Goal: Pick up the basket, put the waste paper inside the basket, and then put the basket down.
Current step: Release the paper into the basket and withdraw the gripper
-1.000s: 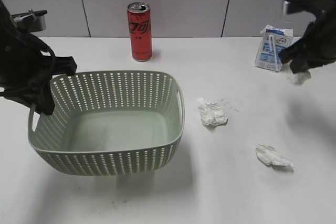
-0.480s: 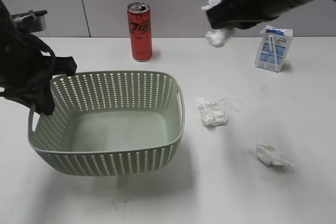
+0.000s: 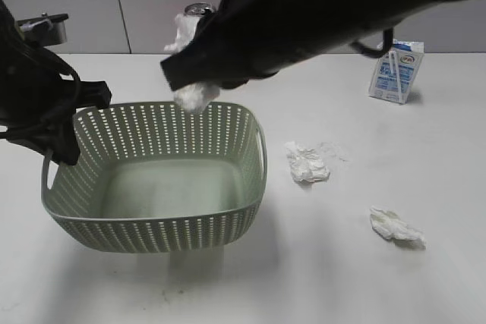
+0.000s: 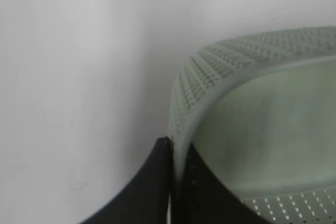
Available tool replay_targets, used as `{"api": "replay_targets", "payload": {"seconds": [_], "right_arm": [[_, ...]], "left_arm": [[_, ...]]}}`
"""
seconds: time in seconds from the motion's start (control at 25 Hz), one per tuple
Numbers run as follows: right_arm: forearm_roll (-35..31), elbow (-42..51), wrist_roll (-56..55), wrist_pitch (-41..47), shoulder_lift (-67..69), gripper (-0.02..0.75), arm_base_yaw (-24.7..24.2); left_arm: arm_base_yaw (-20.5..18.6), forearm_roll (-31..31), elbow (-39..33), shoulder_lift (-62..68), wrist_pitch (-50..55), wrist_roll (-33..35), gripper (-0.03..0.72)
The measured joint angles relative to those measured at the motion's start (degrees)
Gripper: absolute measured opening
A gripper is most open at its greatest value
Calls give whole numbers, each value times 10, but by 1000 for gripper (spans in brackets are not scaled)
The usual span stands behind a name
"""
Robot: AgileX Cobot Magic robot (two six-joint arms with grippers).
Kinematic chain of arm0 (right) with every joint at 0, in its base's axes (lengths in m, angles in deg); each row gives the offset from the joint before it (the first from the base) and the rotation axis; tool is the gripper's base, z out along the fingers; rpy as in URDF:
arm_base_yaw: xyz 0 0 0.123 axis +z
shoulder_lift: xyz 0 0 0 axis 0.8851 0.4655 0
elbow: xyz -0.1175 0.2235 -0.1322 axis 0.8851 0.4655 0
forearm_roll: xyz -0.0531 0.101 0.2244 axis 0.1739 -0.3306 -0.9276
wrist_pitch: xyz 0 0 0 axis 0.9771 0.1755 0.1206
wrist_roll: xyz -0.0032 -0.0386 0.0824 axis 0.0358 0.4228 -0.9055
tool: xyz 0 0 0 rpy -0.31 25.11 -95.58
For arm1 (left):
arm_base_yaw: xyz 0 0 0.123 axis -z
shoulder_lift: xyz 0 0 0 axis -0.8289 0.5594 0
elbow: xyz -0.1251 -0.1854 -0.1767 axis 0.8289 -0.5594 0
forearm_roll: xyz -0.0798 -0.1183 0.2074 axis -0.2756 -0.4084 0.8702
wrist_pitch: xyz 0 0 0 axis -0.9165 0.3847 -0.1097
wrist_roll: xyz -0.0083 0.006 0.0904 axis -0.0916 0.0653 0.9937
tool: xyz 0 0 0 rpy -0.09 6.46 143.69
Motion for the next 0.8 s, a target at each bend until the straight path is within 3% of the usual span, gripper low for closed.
{"api": "replay_targets", "payload": {"seconds": [0.12, 0.2, 0.4, 0.44, 0.64, 0.8], "right_arm": [[-10, 0, 1, 3, 41, 31, 14], [-12, 0, 2, 9, 62, 125, 18], [-13, 0, 3, 18, 90, 545, 18], [-12, 0, 3, 18, 92, 599, 18], [11, -8, -14, 38, 87, 635, 14], [44, -43, -78, 110, 54, 635, -31]], "left_arm": [[0, 0, 0, 0, -1, 0, 6], [0, 0, 0, 0, -1, 0, 6], [0, 0, 0, 0, -1, 0, 6], [0, 0, 0, 0, -1, 0, 6], [0, 0, 0, 0, -1, 0, 6], [0, 3, 0, 0, 1, 0, 6]]}}
